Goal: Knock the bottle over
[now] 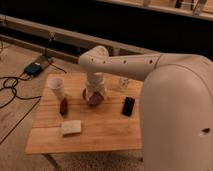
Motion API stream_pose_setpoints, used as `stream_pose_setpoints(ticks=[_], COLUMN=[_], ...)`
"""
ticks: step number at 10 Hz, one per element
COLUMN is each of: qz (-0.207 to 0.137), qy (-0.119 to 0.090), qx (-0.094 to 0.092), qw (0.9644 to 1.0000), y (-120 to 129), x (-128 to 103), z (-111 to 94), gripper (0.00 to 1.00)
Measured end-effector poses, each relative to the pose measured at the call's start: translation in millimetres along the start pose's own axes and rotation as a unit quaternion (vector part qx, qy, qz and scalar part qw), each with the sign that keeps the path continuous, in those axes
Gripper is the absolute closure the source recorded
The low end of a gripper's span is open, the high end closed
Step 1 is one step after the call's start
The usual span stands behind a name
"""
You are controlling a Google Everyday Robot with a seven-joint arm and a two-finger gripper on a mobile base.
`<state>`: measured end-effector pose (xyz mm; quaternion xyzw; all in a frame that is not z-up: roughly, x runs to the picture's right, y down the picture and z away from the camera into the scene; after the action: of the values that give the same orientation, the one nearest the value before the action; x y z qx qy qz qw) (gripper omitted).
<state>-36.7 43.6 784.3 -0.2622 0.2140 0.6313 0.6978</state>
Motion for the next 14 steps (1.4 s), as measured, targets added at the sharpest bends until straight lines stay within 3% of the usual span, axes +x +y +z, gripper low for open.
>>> stream_pose_setpoints(ticks=[3,6,9,14], qz=[-0.013,-0.038,-0.055,-0.068], qy=[-0.025,-0.051,-0.075,-0.127], qx=[0.004,0.03,0.049,0.057], qw=[0.9996,0.9975,0.9945,0.9879], y=[-32,-49,-61,-73], x=[-45,-82,-104,-136], z=[-5,-11,-8,-25], gripper=[0.35,0.35,0.35,0.35])
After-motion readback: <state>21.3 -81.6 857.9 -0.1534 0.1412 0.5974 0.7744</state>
